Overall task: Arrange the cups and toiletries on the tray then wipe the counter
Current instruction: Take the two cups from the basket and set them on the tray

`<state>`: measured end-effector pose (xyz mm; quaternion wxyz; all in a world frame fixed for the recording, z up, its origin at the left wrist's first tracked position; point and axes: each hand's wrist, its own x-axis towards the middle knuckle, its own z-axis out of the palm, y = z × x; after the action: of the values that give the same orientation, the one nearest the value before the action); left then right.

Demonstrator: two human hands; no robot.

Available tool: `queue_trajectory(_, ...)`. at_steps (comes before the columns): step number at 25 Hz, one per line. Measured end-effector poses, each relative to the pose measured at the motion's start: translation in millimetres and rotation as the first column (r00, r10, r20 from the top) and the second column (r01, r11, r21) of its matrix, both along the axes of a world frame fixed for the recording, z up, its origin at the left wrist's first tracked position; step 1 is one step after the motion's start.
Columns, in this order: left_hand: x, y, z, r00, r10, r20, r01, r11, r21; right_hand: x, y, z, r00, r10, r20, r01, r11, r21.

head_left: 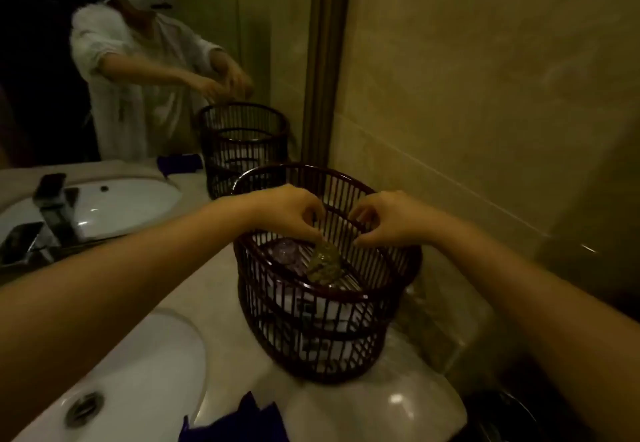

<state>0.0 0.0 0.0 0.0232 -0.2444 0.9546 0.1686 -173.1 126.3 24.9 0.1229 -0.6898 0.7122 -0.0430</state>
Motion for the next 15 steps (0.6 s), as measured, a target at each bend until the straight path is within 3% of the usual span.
queue_trajectory(10, -43, -110, -81, 0.955, 0.208, 0.211, -0.236, 0.964, 0.122, -51, -172, -97, 0.965, 0.256, 0.06, -0.262, 0.922, 0.284)
queue_trajectory(15, -65, -139, -114, 0.882, 0.146, 0.448, -0.2, 0.977, 0.076, -56, -194, -146, 0.964, 0.263, 0.032, -0.255, 0.888, 0.382)
